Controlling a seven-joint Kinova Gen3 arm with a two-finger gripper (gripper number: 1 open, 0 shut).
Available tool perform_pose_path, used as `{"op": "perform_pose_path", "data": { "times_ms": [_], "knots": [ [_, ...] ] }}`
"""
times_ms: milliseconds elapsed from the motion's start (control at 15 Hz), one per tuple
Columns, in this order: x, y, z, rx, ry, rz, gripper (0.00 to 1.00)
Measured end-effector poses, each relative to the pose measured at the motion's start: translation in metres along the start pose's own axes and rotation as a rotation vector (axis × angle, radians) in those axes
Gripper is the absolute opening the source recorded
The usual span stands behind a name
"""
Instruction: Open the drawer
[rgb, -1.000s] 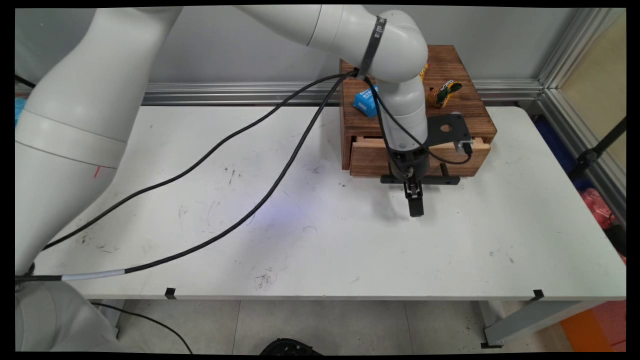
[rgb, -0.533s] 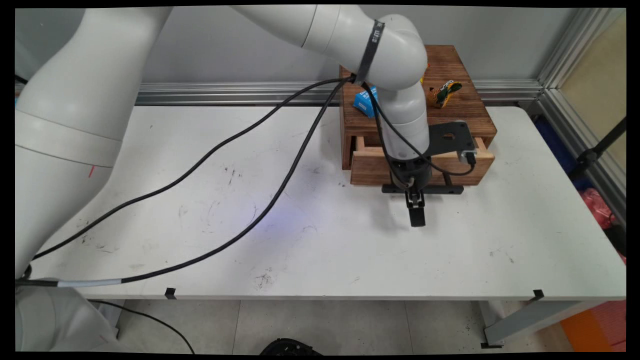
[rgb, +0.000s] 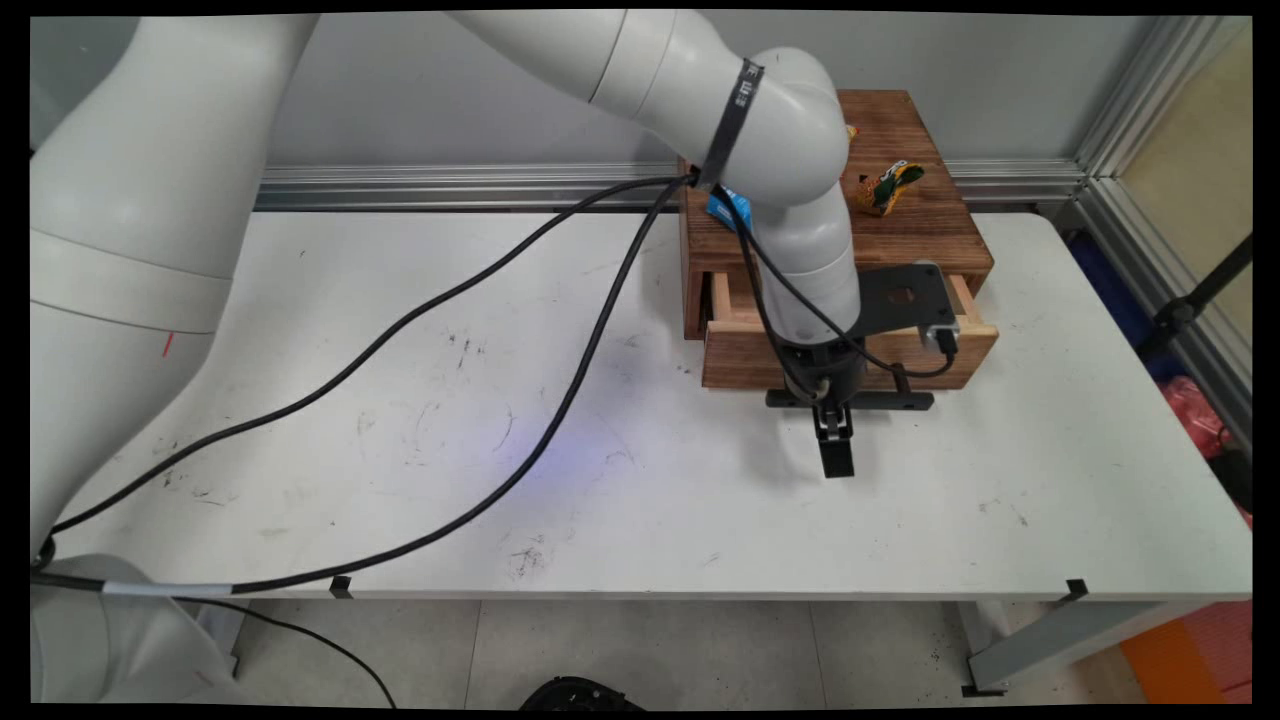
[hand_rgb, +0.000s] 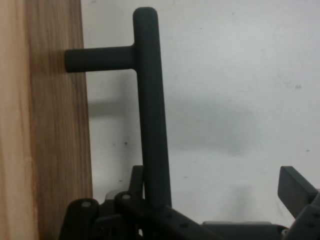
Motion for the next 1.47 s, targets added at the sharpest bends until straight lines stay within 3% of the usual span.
{"op": "perform_pose_path", "data": {
  "times_ms": [1467],
  "knots": [
    [0.002,0.077,-0.01,0.003,0.024,-0.018,1.0]
  ]
}}
